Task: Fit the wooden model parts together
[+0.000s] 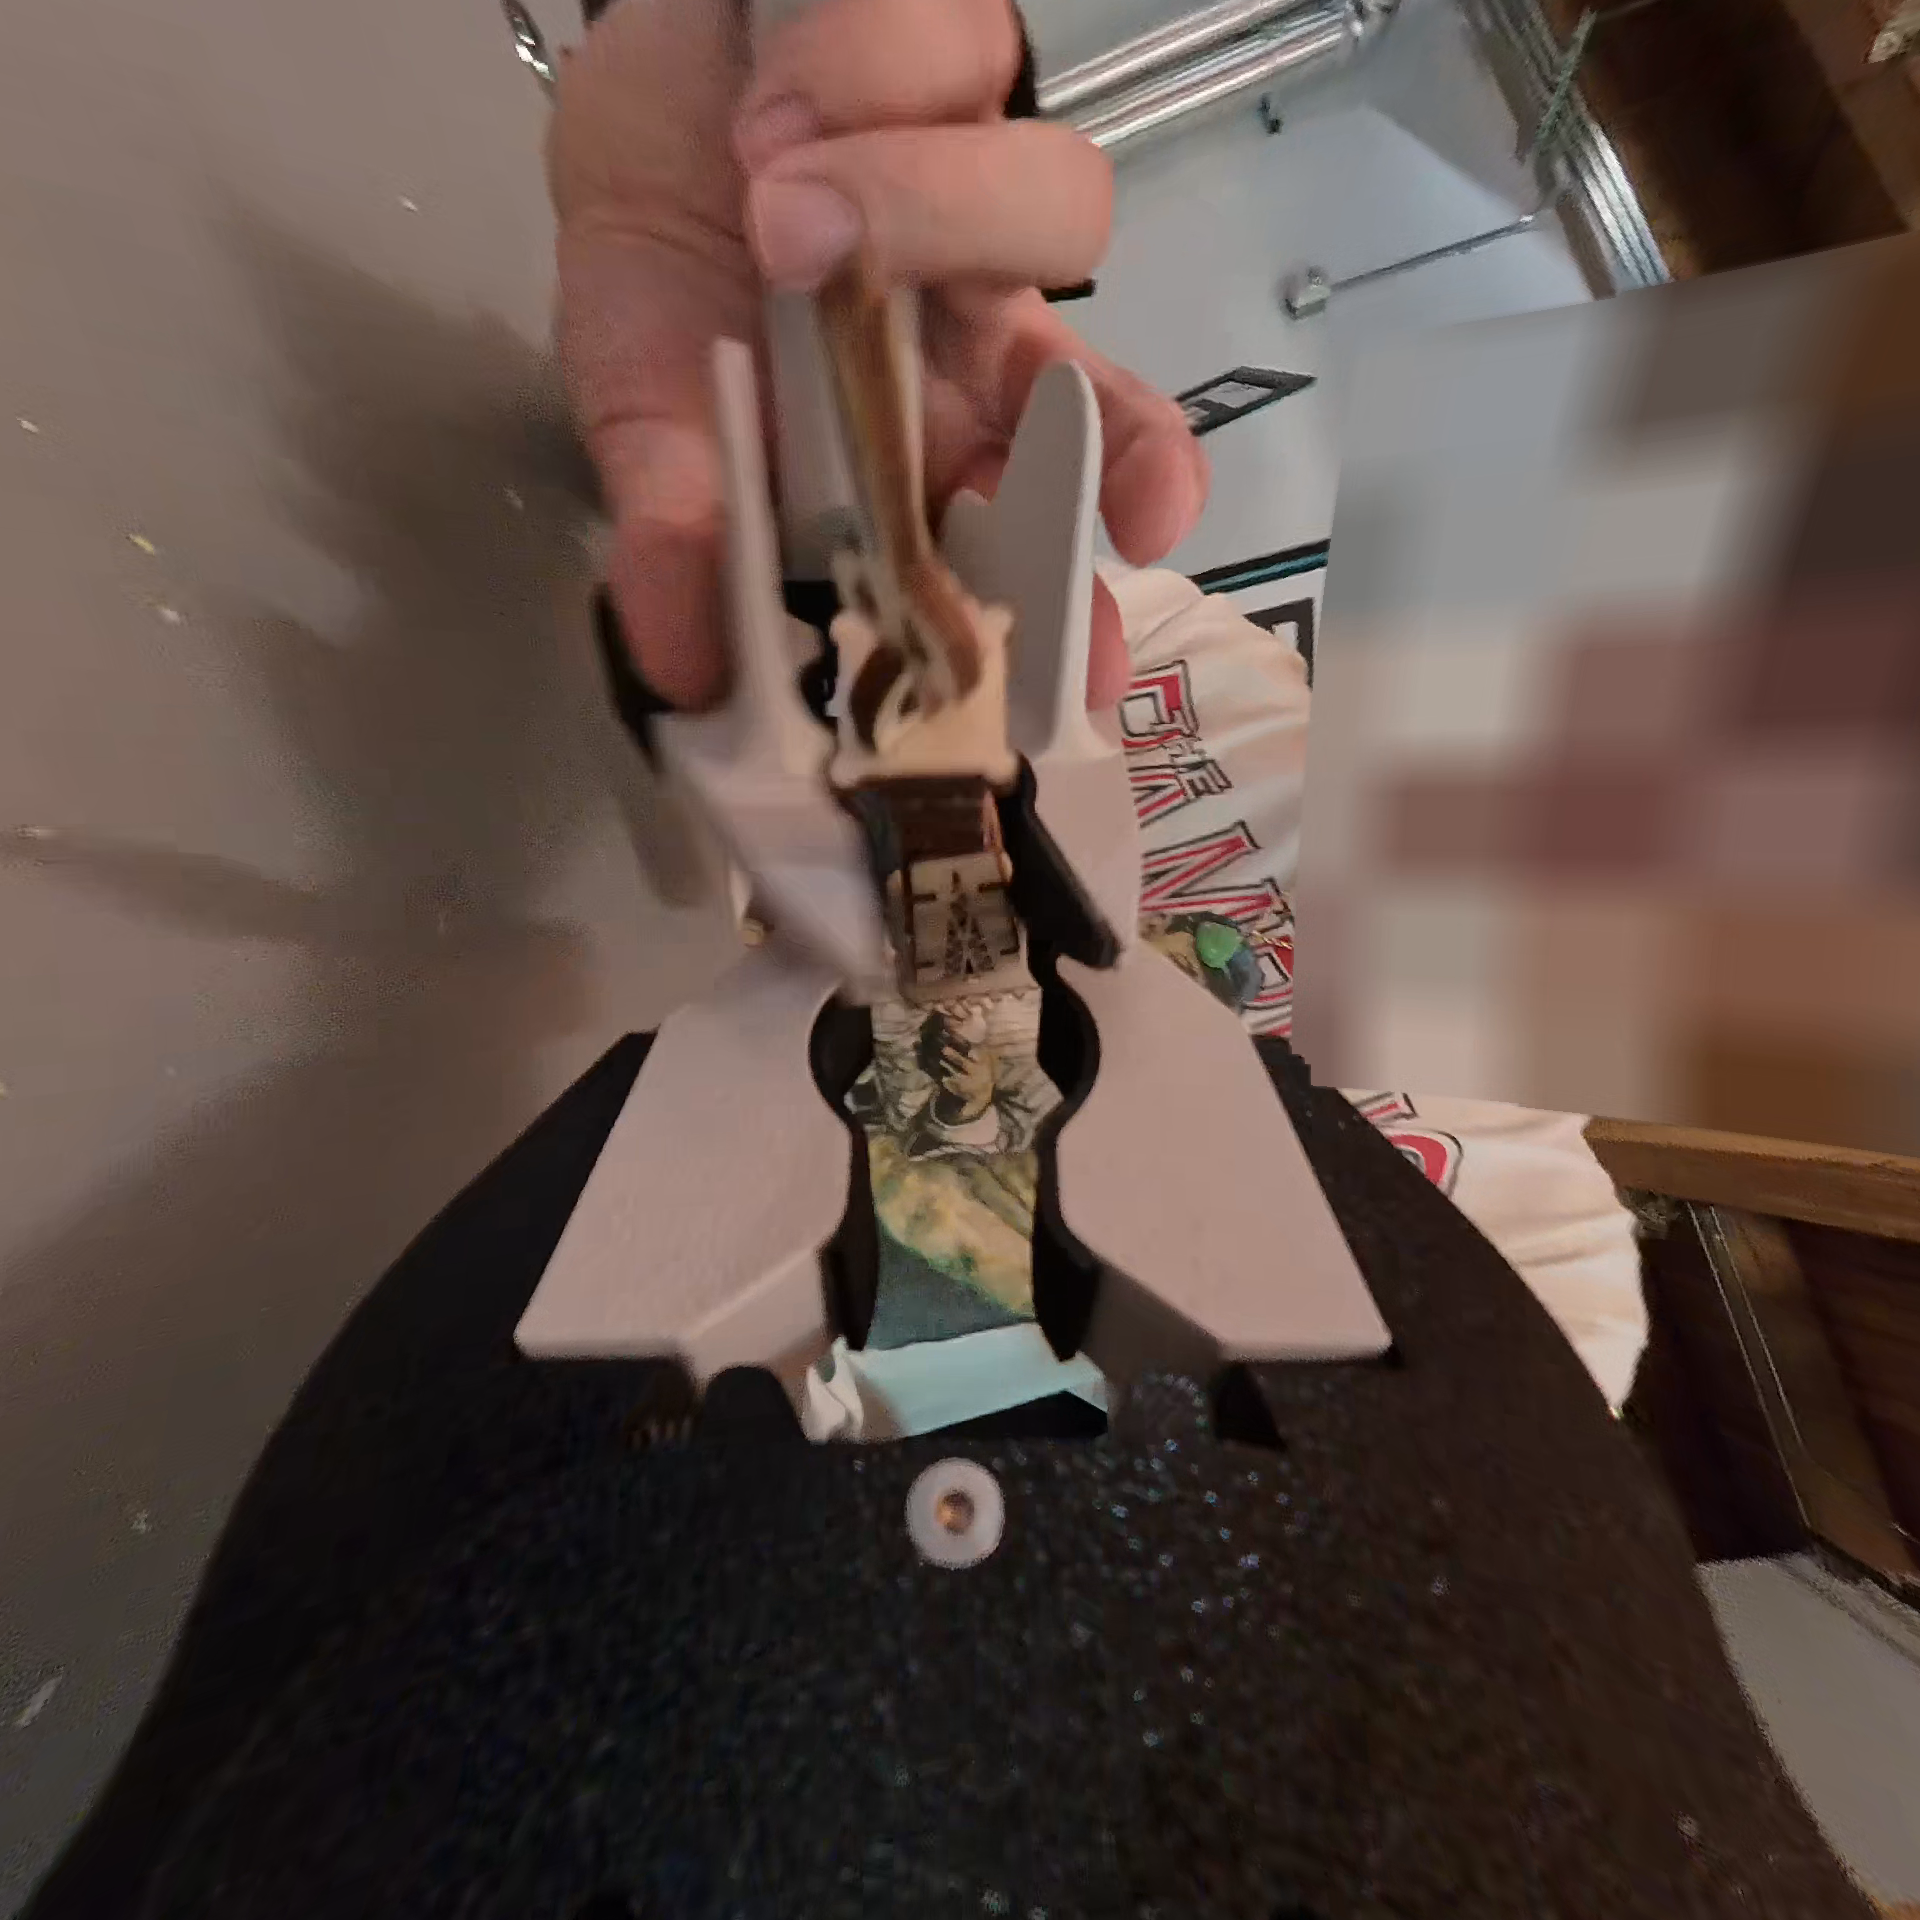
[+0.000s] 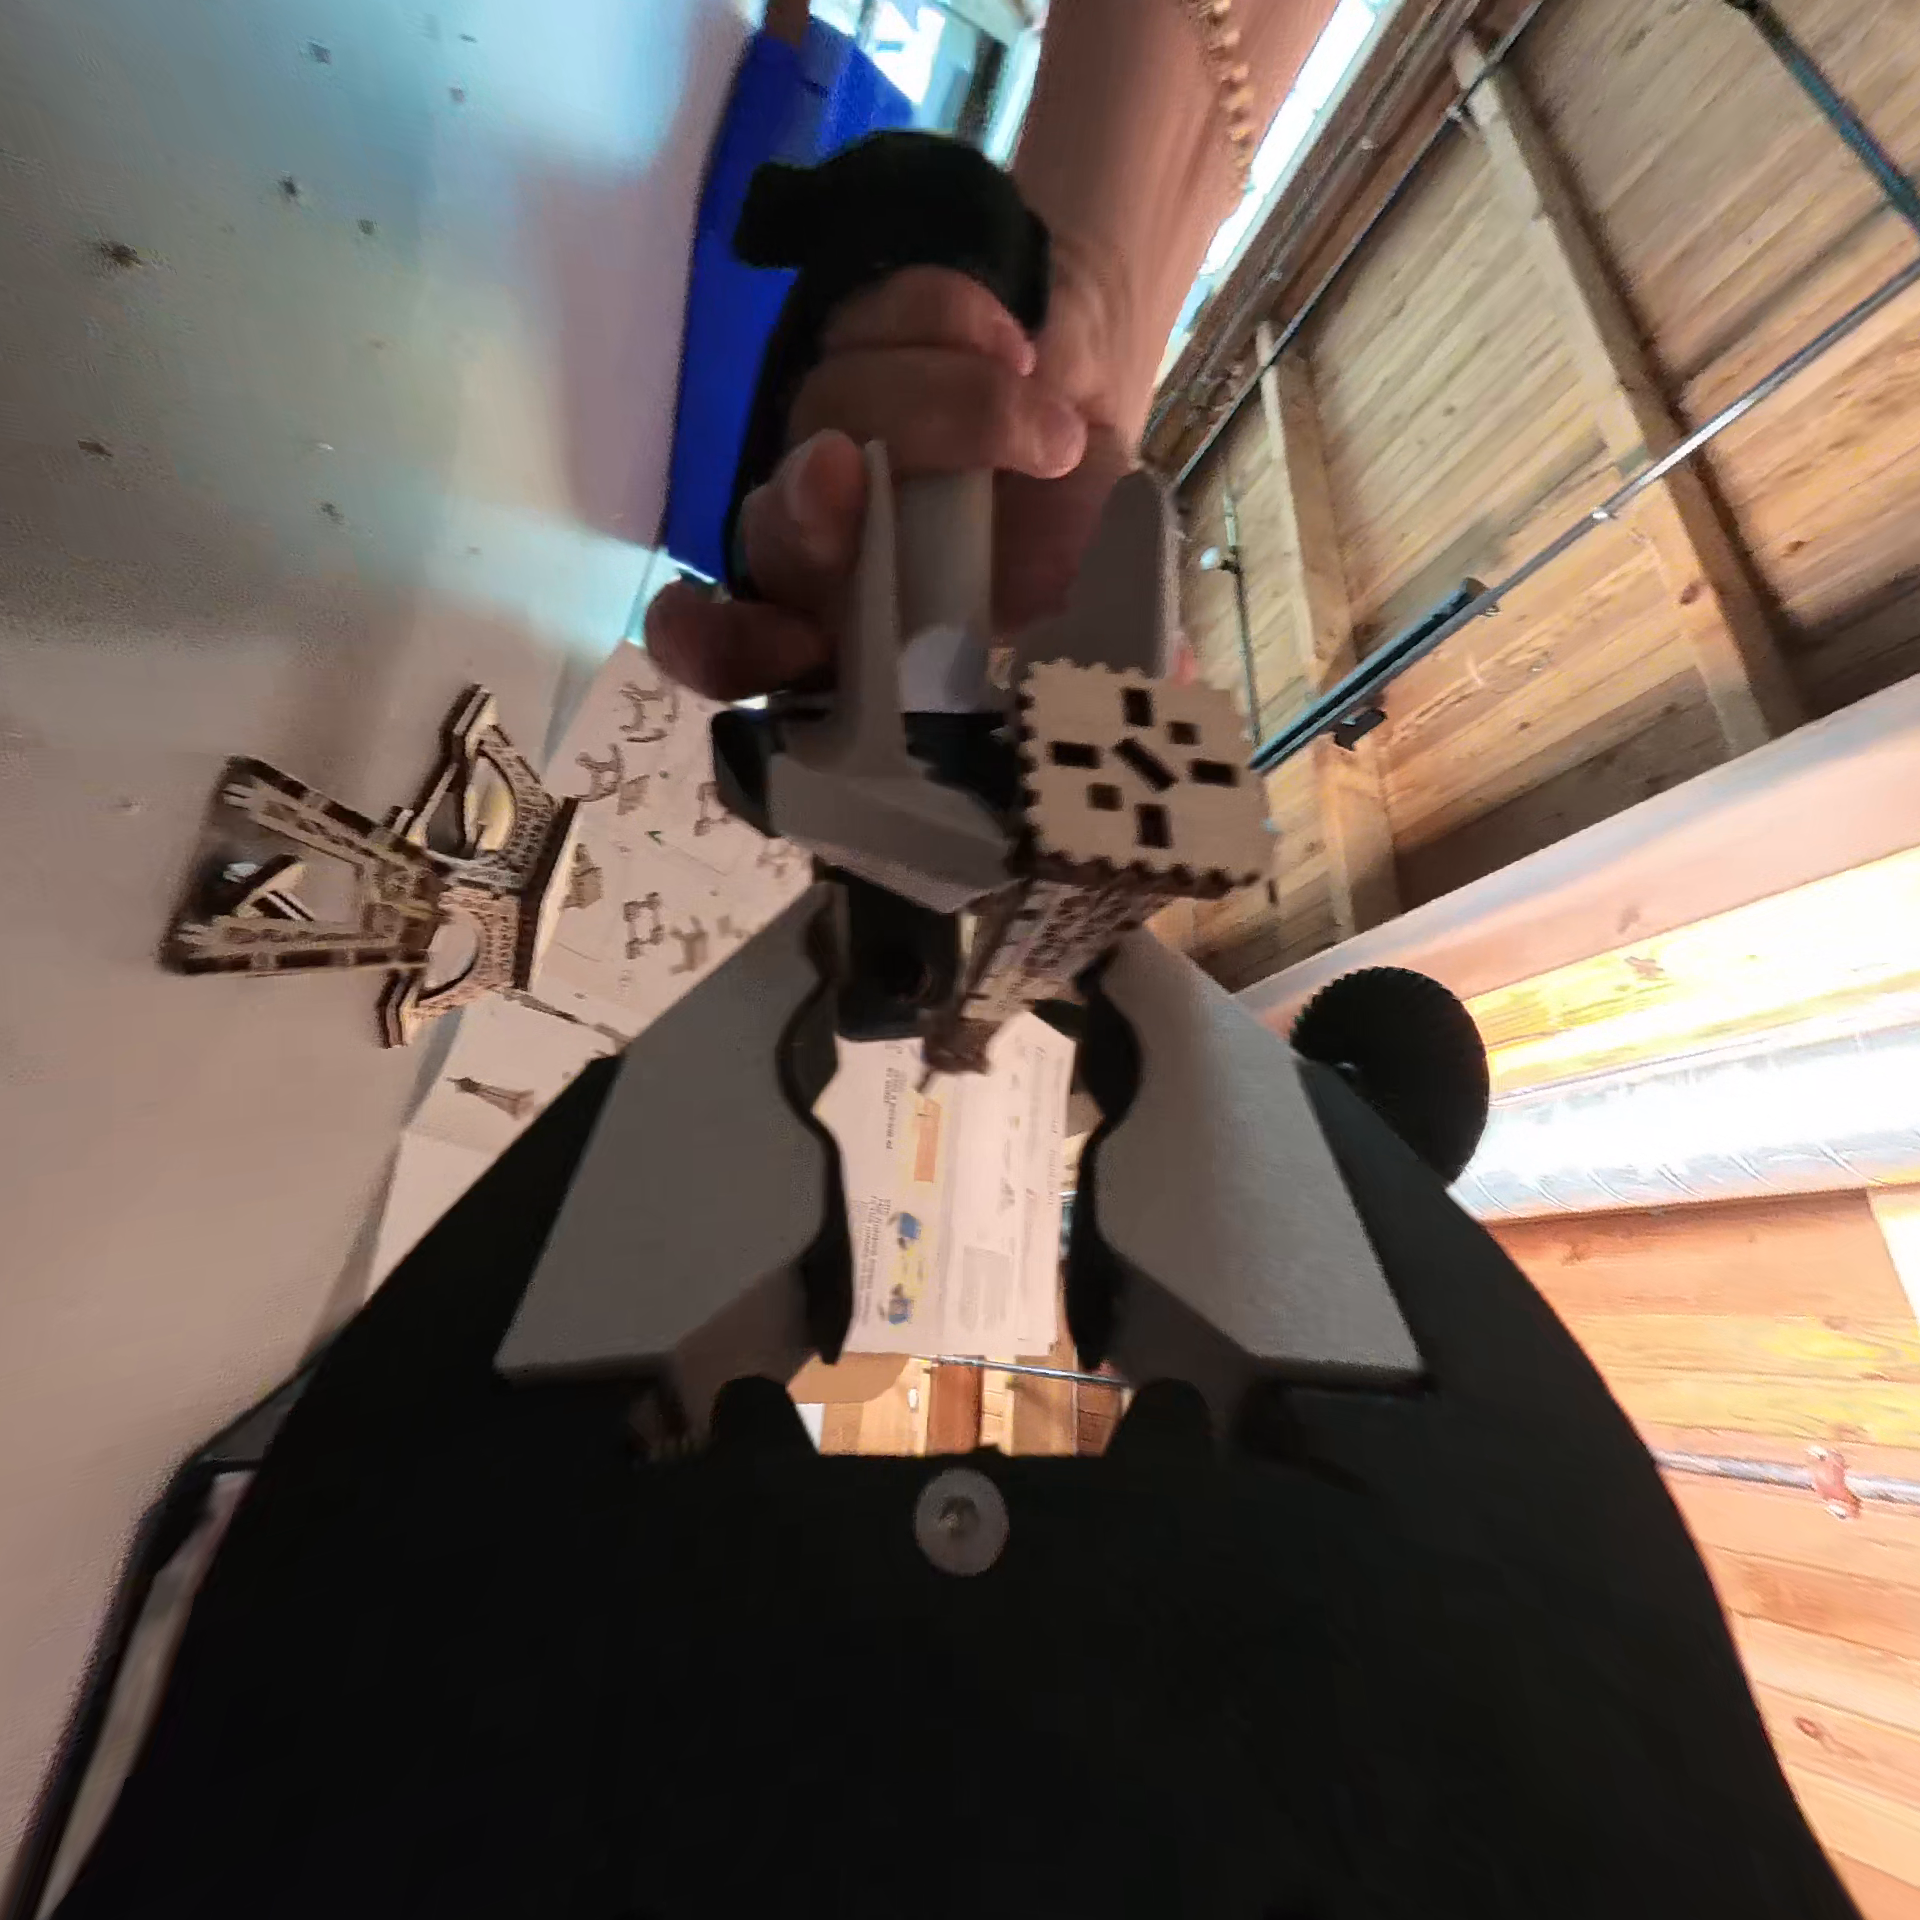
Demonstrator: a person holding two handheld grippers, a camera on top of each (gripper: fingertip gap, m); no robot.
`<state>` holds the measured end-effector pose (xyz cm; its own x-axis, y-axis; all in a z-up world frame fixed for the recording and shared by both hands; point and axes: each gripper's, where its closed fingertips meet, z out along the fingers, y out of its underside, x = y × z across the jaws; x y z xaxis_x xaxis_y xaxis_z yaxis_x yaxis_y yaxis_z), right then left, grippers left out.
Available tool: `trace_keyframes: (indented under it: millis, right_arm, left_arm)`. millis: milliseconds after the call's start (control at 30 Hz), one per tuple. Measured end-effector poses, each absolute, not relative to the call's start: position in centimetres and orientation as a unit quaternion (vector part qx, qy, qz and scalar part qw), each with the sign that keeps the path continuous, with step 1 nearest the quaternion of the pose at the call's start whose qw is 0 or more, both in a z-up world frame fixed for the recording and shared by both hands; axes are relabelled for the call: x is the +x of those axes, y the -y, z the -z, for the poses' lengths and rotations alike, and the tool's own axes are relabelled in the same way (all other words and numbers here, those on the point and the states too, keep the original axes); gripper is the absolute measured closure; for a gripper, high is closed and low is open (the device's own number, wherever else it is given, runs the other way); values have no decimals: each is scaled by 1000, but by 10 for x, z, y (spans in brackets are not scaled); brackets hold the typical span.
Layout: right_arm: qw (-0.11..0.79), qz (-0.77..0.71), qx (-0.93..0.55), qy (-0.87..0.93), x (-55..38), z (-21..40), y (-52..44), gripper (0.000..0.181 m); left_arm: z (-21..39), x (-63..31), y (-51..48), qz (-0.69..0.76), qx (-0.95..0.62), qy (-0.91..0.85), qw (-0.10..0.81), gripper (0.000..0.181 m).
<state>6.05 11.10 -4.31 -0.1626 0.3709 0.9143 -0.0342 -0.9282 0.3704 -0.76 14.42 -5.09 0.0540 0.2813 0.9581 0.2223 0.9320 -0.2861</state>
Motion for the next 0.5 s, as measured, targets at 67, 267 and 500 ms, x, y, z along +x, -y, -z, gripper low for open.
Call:
trace_keyframes:
  millis: [67,267,500]
  right_arm:
    - [138,-759,623,-131,54,37,-109,165]
    - [163,-745,646,-13,32,40,-43,168]
    - [171,-661,719,135,26,85,20,169]
  left_arm:
    - [54,-12,-135,-34,-184,700,689,157]
    - [77,16,-100,-157,-188,791,561,136]
    - [122,75,-73,-383,-252,859,227,130]
